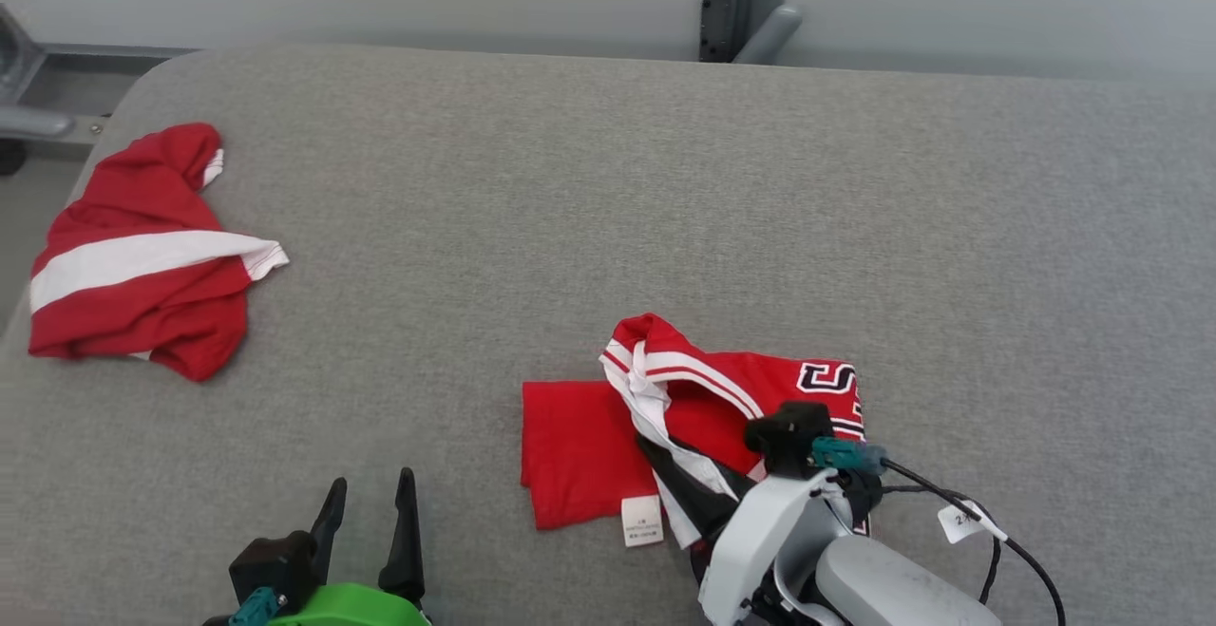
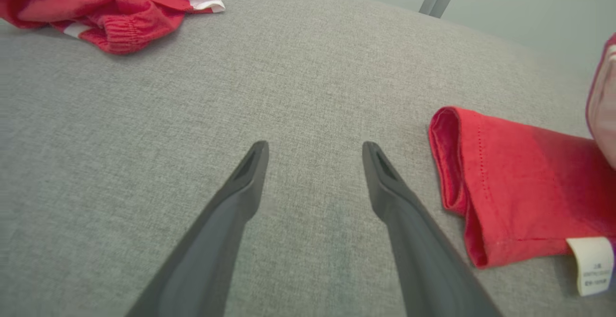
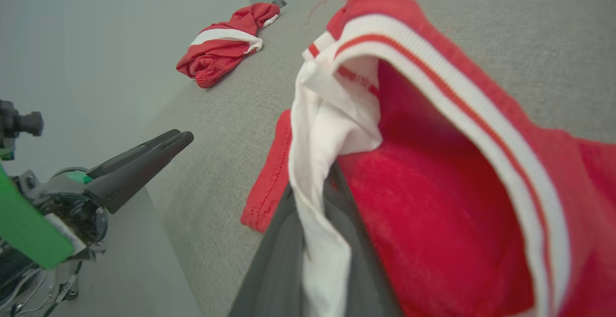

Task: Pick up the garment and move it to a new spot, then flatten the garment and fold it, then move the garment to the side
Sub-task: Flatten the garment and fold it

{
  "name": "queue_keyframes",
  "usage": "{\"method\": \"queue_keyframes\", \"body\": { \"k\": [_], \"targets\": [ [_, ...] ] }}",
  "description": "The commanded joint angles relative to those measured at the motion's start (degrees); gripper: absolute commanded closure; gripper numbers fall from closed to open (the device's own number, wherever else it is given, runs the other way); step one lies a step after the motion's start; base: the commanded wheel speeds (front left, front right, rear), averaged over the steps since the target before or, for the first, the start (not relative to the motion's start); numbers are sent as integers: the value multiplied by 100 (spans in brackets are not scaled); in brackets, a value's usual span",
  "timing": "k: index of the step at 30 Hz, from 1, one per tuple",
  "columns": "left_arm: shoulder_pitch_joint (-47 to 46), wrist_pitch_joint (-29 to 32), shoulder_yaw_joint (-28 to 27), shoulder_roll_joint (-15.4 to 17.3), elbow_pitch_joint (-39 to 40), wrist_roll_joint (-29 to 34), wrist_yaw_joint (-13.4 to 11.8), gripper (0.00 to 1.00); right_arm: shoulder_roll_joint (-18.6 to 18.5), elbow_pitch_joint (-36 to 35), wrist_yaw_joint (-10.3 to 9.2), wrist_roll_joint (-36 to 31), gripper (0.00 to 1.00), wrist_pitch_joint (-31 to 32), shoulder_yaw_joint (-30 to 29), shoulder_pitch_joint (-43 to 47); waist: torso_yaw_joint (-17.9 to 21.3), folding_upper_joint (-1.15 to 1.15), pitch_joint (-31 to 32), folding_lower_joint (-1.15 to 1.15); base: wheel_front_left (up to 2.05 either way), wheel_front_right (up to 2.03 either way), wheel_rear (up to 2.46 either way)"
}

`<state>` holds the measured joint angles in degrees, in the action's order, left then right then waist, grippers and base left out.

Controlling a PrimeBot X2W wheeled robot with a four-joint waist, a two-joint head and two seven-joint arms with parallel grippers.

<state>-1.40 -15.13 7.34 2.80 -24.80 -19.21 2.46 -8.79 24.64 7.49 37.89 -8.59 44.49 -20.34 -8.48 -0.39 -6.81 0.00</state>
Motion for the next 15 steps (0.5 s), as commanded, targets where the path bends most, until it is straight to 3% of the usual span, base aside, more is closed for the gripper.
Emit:
{"method": "queue_keyframes", "body": {
  "k": [1, 6, 7, 8, 15],
  "targets": [
    [-59, 1, 13, 21, -14, -63, -11, 0, 31, 102, -1, 50, 100, -10, 39, -124, -470, 39, -54, 0, 0, 0, 0],
    [-57, 1, 118, 19, -17, -104, -32, 0, 240, 698, 0, 85, 100, -143, 234, -446, -809, 39, -84, 0, 0, 0, 0],
    [-49, 1, 108, 20, -18, -100, -36, 0, 287, 790, -1, 157, 67, -193, 250, -491, -835, 39, -89, 0, 0, 0, 0],
    [-38, 1, 99, 21, -18, -103, -38, 0, 319, 870, -1, 212, 0, -265, 235, -527, -847, 39, -89, 0, 0, 0, 0],
    [-23, 1, -141, 19, 58, -55, -190, 0, 339, 846, -1, 384, 0, -650, -184, -670, -549, 39, -67, 0, 0, 0, 0]
  ]
}}
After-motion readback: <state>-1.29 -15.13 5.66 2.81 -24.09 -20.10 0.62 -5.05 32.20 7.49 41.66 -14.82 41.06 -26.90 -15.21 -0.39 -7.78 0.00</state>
